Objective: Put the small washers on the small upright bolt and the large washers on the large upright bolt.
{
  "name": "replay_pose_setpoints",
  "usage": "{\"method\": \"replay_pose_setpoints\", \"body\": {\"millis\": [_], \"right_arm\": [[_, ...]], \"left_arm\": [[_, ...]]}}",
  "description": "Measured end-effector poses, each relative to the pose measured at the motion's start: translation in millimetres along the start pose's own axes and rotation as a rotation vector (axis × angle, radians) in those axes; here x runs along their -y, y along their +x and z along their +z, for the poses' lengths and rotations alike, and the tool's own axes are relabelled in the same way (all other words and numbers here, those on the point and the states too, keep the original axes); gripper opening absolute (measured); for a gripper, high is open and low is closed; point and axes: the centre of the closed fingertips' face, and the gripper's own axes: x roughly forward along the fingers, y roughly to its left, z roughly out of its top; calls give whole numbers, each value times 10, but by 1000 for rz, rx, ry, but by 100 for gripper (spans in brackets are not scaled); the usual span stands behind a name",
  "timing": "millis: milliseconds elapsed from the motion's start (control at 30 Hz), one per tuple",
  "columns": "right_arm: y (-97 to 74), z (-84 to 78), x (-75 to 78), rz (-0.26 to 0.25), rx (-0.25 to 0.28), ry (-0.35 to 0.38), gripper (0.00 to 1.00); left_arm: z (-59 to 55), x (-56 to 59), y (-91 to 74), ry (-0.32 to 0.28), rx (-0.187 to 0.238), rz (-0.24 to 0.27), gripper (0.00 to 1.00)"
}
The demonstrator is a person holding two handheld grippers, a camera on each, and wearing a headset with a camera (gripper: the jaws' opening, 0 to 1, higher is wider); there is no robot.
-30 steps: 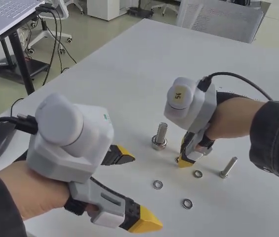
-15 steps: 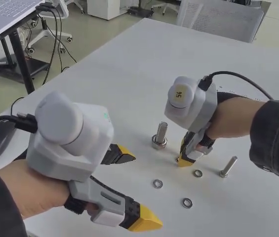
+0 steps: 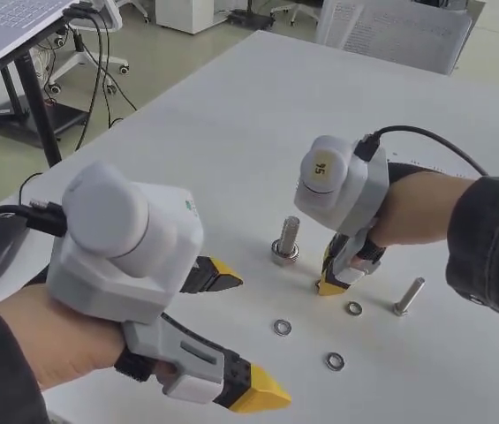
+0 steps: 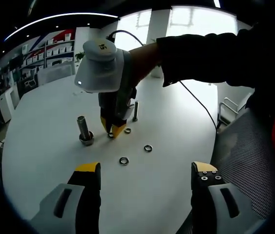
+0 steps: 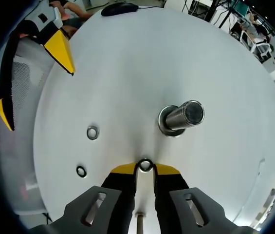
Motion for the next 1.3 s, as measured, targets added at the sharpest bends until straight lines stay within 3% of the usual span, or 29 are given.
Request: {"method": "replay_pose_setpoints", "body": {"millis": [700,1067,1300], "right_arm": [[-37,-59,57,-13,-13,-16,14],[-200,-81,106,-42,-7,-18,14],[-421,-183,143,-68,-1,5,14]], "left_arm": [[17,5,18,1,-1,-3,75],[22,9,31,5,-4,-5,75],[33,8,33,7,-2,-6,75]]}}
